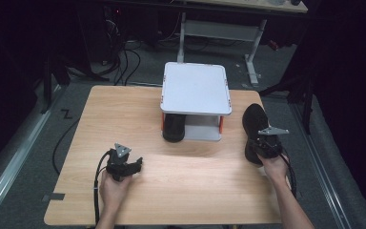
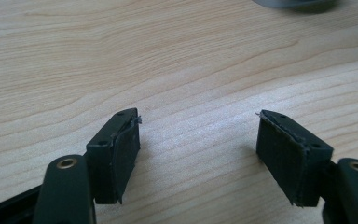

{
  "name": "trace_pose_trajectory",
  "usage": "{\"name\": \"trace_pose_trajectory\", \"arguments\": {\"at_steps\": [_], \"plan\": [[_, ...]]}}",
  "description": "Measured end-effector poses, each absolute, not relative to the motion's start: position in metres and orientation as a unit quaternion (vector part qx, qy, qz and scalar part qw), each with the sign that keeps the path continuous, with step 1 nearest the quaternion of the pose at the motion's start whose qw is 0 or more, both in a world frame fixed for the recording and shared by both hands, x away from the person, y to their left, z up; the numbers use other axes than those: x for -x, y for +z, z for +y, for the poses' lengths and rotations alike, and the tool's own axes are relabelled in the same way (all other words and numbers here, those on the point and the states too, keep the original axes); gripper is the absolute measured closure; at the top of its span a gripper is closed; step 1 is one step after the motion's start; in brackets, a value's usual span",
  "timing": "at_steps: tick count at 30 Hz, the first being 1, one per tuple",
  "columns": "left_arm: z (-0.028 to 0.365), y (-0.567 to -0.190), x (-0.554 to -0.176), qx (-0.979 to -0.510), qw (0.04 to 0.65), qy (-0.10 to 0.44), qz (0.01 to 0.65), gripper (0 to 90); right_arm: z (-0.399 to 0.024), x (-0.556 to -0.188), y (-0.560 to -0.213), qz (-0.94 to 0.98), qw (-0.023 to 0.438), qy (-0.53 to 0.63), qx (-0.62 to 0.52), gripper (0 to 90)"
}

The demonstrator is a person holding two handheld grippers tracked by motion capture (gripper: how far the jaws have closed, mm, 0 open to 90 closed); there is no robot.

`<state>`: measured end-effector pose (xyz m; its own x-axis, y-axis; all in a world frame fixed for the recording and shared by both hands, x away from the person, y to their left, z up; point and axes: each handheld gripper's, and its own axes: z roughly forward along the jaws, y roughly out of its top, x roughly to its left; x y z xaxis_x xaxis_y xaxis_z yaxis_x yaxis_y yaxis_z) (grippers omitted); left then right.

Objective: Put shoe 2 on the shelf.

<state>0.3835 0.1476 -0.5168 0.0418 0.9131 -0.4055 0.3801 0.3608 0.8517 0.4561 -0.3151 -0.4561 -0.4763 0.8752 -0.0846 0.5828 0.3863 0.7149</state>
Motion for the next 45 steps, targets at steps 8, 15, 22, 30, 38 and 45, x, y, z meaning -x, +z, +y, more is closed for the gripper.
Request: {"name": "trace_pose_trajectory", "arguments": {"at_steps": [8, 15, 22, 30, 38, 45], "plan": [[0.147, -0.517, -0.383, -0.508, 0.515, 0.261, 0.640, 30.2, -0.320, -0.449, -0.449, 0.792, 0.238, 0.331, -0.455, 82.9], [0.147, -0.517, -0.383, -0.508, 0.514, 0.261, 0.640, 30.1, -0.316, -0.437, -0.439, 0.803, 0.247, 0.332, -0.429, 83.6], [0.146, -0.517, -0.383, -0.508, 0.514, 0.261, 0.640, 30.1, -0.310, -0.424, -0.431, 0.807, 0.255, 0.340, -0.410, 83.6], [0.146, -0.517, -0.383, -0.509, 0.513, 0.261, 0.640, 29.6, -0.305, -0.405, -0.426, 0.817, 0.258, 0.341, -0.387, 83.6], [0.146, -0.517, -0.383, -0.509, 0.514, 0.260, 0.639, 29.7, -0.302, -0.380, -0.424, 0.827, 0.249, 0.347, -0.366, 83.5], [0.146, -0.517, -0.382, -0.510, 0.514, 0.259, 0.639, 30.2, -0.298, -0.353, -0.426, 0.834, 0.243, 0.351, -0.349, 83.5]]}}
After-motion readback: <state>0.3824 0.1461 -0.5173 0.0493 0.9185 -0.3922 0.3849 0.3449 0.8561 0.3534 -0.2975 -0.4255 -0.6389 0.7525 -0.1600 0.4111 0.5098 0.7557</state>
